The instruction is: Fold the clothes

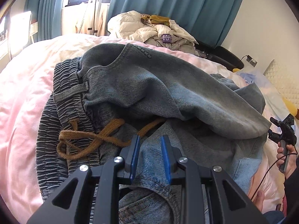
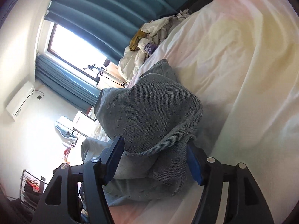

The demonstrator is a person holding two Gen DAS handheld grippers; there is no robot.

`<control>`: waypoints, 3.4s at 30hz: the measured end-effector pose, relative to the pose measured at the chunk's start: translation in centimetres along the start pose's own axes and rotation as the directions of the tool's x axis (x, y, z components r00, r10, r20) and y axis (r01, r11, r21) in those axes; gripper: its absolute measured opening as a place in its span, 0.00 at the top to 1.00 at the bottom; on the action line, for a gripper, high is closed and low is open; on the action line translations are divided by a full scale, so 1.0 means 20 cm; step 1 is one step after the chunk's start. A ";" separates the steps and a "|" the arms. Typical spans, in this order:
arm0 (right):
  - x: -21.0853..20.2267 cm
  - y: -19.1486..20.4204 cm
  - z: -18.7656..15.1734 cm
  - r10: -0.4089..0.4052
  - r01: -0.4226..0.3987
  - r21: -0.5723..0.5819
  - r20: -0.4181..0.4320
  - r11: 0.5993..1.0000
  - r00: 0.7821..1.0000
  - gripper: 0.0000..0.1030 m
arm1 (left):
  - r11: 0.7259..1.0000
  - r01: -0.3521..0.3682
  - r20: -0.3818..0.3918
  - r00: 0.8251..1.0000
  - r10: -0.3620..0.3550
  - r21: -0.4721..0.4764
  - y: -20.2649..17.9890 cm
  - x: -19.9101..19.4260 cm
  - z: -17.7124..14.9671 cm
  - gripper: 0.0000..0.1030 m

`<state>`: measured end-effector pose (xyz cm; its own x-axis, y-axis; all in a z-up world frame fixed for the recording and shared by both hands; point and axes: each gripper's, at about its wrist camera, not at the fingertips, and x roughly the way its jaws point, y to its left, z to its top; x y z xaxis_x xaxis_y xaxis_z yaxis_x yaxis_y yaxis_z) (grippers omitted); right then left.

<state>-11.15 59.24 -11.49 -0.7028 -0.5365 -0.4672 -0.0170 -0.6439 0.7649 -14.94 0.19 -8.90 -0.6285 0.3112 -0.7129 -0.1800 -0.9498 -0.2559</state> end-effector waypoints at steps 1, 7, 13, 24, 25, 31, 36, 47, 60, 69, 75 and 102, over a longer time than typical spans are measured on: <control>0.00 -0.02 0.02 -0.008 0.008 0.009 -0.012 1.000 1.000 0.37 | 1.000 -0.002 0.000 1.000 0.002 0.002 -0.01 0.00 0.00 0.76; -0.07 -0.09 0.01 -0.078 0.078 -0.018 -0.042 0.997 0.996 0.37 | 1.000 -0.004 0.004 1.000 0.004 -0.009 0.00 0.02 0.01 0.76; -0.09 -0.20 0.12 -0.024 0.022 0.060 0.032 0.998 0.999 0.37 | 1.000 0.007 0.003 1.000 -0.007 -0.017 0.02 0.00 -0.01 0.76; 0.52 -0.25 0.38 -0.138 0.148 0.039 -0.194 0.988 0.971 0.28 | 1.000 -0.001 -0.012 1.000 0.001 0.013 -0.03 0.03 -0.01 0.77; 0.52 -0.23 0.39 -0.093 0.104 0.049 -0.195 0.993 0.976 0.28 | 1.000 0.002 -0.013 1.000 -0.002 0.010 -0.02 0.04 -0.01 0.76; 0.55 -0.03 0.36 0.059 -0.065 -0.020 -0.240 0.998 0.969 0.39 | 1.000 0.014 -0.017 1.000 -0.014 0.006 -0.03 0.04 -0.01 0.76; 0.66 0.09 0.33 -0.128 0.117 -0.057 -0.267 0.991 0.955 0.64 | 1.000 0.016 -0.010 1.000 -0.016 0.015 -0.05 0.03 -0.01 0.76; 0.12 0.73 0.42 -0.272 0.322 -0.254 0.211 0.912 0.939 0.89 | 0.999 0.052 0.028 0.998 -0.052 0.005 -0.06 -0.06 -0.02 0.76; -0.33 0.26 0.09 -0.554 0.595 0.063 0.455 0.801 0.698 0.89 | 0.998 0.060 0.058 0.997 -0.059 -0.017 -0.04 -0.13 -0.01 0.77; -0.31 -0.07 -0.17 -0.634 0.609 0.181 0.279 0.772 0.721 0.72 | 0.995 0.066 0.070 0.996 -0.061 -0.076 0.10 -0.21 0.08 0.77; -0.40 0.19 -0.25 -0.656 0.665 0.084 0.293 0.742 0.695 0.56 | 0.988 0.064 0.096 0.994 -0.051 -0.139 0.24 -0.28 0.11 0.73; 0.45 1.09 -0.82 -0.435 0.464 -0.159 0.187 0.871 0.881 0.27 | 0.977 0.117 -0.021 0.992 -0.122 -0.177 0.56 0.05 0.27 0.32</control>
<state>-6.13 31.38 -6.23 -0.7442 -0.0904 -0.6618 -0.2279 -0.8970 0.3787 -21.59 -10.24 -8.95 -0.5856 0.4256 -0.6899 -0.1152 -0.8862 -0.4489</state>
